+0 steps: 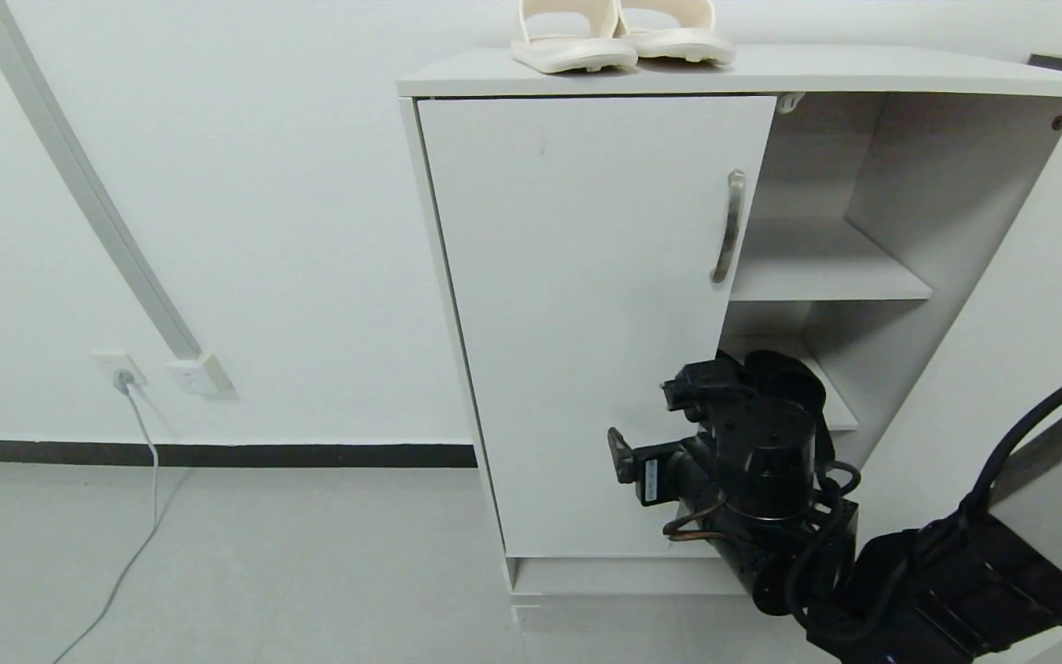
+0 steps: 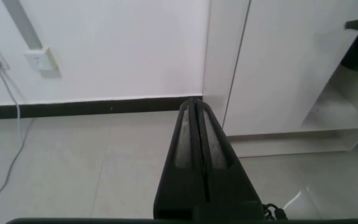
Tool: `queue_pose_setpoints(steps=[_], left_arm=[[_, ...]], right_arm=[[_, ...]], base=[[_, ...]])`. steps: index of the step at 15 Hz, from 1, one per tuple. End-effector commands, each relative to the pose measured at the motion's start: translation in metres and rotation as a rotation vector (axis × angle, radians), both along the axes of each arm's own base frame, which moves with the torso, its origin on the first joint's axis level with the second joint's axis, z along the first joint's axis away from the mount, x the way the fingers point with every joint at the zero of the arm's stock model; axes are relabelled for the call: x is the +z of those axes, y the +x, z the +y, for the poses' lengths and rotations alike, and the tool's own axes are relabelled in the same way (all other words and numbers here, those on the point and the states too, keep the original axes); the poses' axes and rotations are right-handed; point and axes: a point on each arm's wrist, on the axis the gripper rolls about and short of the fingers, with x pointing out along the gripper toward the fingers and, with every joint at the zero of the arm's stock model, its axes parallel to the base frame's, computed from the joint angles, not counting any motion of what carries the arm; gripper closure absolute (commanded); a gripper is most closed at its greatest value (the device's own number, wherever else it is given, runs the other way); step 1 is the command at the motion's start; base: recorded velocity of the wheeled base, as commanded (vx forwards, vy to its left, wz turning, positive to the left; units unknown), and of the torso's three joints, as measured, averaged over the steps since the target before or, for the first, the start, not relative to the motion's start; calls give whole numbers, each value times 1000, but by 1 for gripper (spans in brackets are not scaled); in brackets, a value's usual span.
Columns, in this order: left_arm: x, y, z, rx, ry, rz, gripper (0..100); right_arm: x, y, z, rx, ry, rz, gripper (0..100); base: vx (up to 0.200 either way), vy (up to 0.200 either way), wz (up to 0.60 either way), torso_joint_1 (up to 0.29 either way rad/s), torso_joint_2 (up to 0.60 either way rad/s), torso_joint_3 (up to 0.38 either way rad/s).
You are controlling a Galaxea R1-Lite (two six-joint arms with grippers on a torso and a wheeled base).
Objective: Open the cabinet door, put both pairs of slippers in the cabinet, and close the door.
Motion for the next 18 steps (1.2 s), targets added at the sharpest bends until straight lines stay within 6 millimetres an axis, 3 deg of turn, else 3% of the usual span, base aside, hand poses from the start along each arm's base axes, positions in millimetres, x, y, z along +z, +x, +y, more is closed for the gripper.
queue_pose_setpoints(steps=[1,12,18], left_arm=[[0,0,0,1,0,0,100],[0,0,0,1,0,2,100],[0,0,0,1,-2,1,100]], right_arm=[[14,-10,-9,23,0,-25,0],[17,-32,-2,119,-12,-24,0],[17,-33,-2,122,-13,-23,0]], base=[[0,0,0,0,0,0],[0,0,0,0,-9,-10],[0,0,0,26,-351,-340]])
